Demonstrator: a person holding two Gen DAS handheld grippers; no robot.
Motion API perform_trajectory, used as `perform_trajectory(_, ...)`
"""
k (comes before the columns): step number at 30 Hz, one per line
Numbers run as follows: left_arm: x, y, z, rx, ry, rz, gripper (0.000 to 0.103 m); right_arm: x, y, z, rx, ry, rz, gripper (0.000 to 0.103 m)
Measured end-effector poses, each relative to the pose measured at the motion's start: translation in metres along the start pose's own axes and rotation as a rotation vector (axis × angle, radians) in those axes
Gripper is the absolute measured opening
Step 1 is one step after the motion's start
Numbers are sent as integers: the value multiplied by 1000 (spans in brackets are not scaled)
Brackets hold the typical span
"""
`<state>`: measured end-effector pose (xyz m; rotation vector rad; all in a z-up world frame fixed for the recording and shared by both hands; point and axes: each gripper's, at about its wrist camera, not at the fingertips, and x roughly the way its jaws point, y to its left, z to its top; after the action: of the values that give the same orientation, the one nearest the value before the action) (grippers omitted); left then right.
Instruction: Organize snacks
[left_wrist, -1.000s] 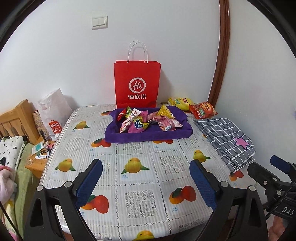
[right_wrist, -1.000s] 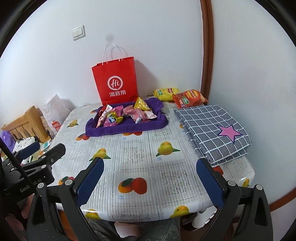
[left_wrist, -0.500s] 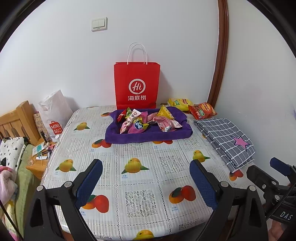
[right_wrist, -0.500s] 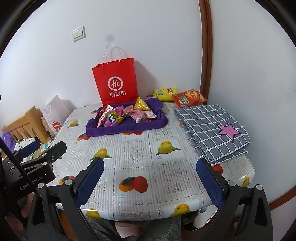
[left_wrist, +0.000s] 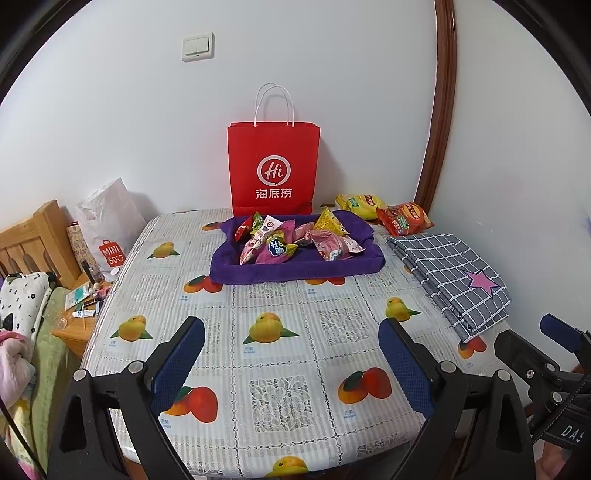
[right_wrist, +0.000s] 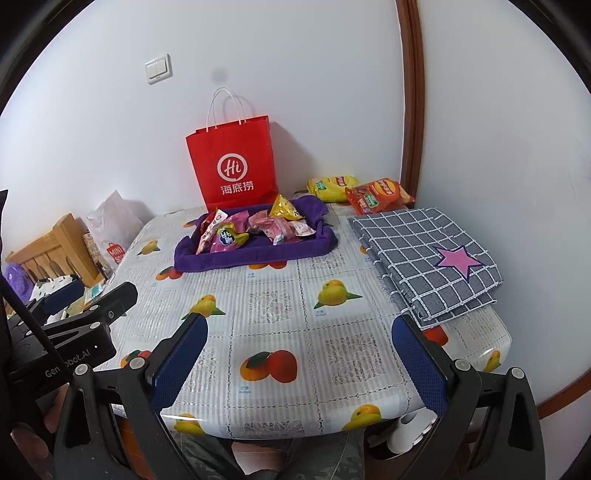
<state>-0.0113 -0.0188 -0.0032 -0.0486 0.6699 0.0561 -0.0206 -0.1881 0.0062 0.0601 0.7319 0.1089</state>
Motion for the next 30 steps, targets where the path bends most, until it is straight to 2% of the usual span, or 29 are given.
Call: perform_trajectory(30,1,5,-3,-8,8,3,95,-4,7,-2,8,-13,6,99)
